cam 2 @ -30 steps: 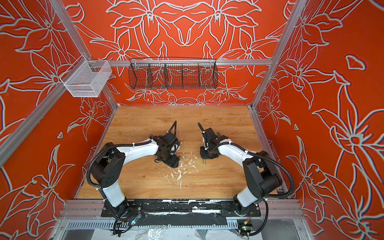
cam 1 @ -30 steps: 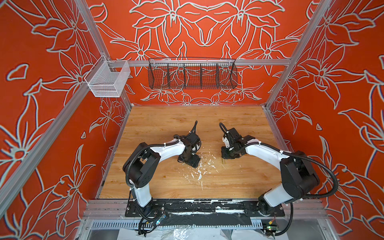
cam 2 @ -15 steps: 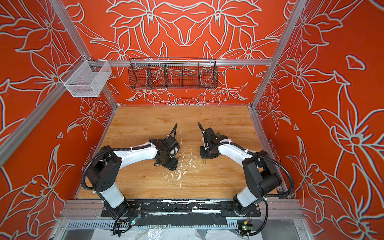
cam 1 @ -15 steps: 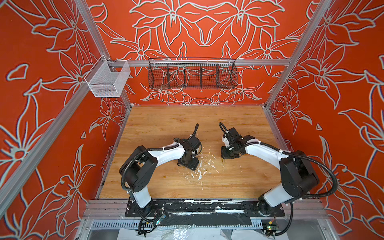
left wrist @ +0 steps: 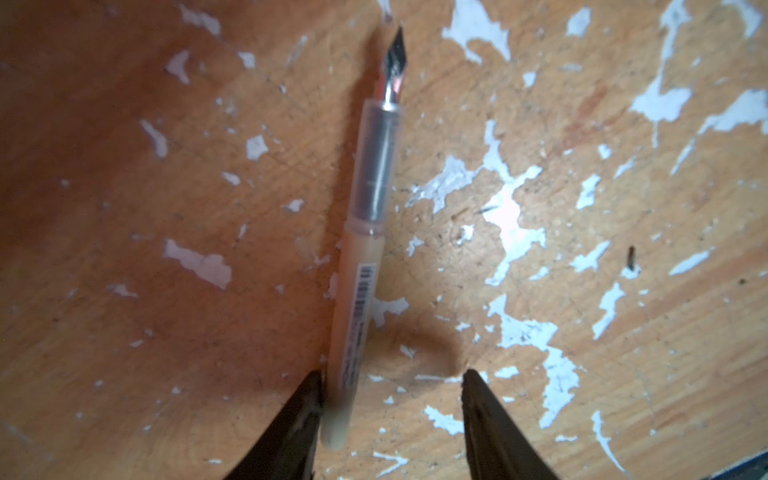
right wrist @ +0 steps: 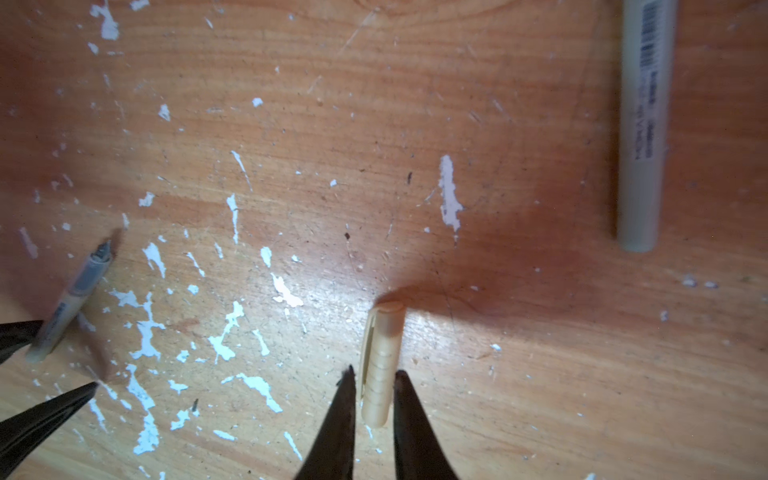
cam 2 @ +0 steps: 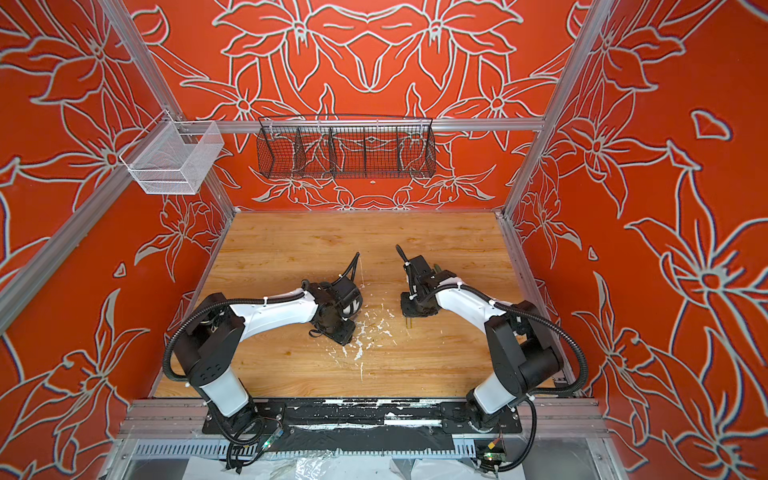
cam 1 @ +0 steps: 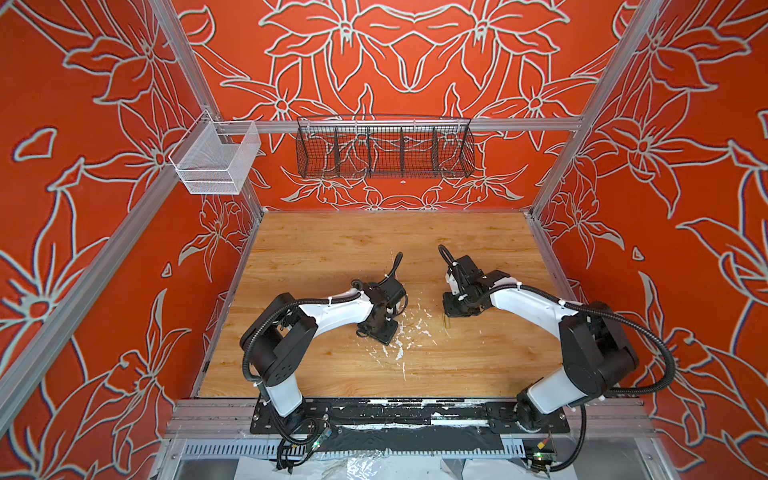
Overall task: Insert the pens into the pen caps
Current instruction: 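Lower the left gripper around the beige fountain pen's barrel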
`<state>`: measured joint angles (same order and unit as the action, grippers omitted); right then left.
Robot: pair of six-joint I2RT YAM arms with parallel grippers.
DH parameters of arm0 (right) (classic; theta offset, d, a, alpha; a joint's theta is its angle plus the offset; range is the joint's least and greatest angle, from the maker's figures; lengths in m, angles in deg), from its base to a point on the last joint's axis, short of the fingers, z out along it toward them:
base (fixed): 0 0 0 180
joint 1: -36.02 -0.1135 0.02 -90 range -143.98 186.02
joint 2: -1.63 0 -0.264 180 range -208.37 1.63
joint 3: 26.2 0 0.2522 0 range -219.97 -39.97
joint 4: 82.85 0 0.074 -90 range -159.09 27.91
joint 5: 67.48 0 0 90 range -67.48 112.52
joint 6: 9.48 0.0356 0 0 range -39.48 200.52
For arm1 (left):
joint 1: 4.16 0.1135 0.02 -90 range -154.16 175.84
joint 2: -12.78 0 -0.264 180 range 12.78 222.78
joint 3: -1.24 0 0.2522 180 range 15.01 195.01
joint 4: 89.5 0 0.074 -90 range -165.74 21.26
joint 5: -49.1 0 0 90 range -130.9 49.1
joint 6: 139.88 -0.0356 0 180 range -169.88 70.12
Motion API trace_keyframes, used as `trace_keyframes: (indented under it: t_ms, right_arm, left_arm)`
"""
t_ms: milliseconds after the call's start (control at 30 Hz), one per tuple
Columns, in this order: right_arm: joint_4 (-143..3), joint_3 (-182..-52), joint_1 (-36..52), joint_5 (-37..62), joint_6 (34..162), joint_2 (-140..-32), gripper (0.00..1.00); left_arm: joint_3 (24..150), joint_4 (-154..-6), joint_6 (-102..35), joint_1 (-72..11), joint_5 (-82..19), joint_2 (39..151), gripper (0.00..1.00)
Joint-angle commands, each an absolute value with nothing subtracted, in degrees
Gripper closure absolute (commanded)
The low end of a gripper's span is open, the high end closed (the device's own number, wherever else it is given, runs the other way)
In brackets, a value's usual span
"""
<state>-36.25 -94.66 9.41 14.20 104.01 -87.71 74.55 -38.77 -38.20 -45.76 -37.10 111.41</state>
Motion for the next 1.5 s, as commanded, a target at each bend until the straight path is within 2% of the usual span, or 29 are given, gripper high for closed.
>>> trace_keyframes:
  t_ms: [0,133,233,833,1033,1233,1467]
  right_arm:
    - [-31.99,-95.67,9.02,18.88,103.07,-87.52,0.73]
    - [-29.34,-97.05,7.17,22.73,102.96,-88.34,0.67]
    - [-30.45,-96.95,7.13,23.03,102.85,-89.3,0.66]
    - [-35.2,-97.38,7.11,15.95,101.3,-96.54,0.67]
    - [-35.44,-96.79,7.02,16.54,101.74,-97.61,0.69]
    - [-36.47,-96.13,7.04,14.76,101.88,-97.3,0.75]
    - [-35.95,-95.91,7.02,14.93,102.13,-96.04,0.82]
  left_arm:
    - [74.89,-37.32,-37.85,-45.9,-40.41,111.51,0.46]
    - [75.19,-38.43,-37.8,-45.87,-41.32,111.4,0.45]
    - [75.85,-38.87,-37.43,-45.73,-42.8,111.92,0.41]
    - [72.6,-43.47,-38.28,-44.15,-38.12,110.03,0.43]
    - [71.46,-43.97,-37.83,-44.09,-37.64,110.34,0.44]
    - [71.08,-44.27,-38.06,-44.14,-37.83,109.6,0.46]
    - [70.3,-43.91,-38.02,-44.1,-37.66,109.27,0.54]
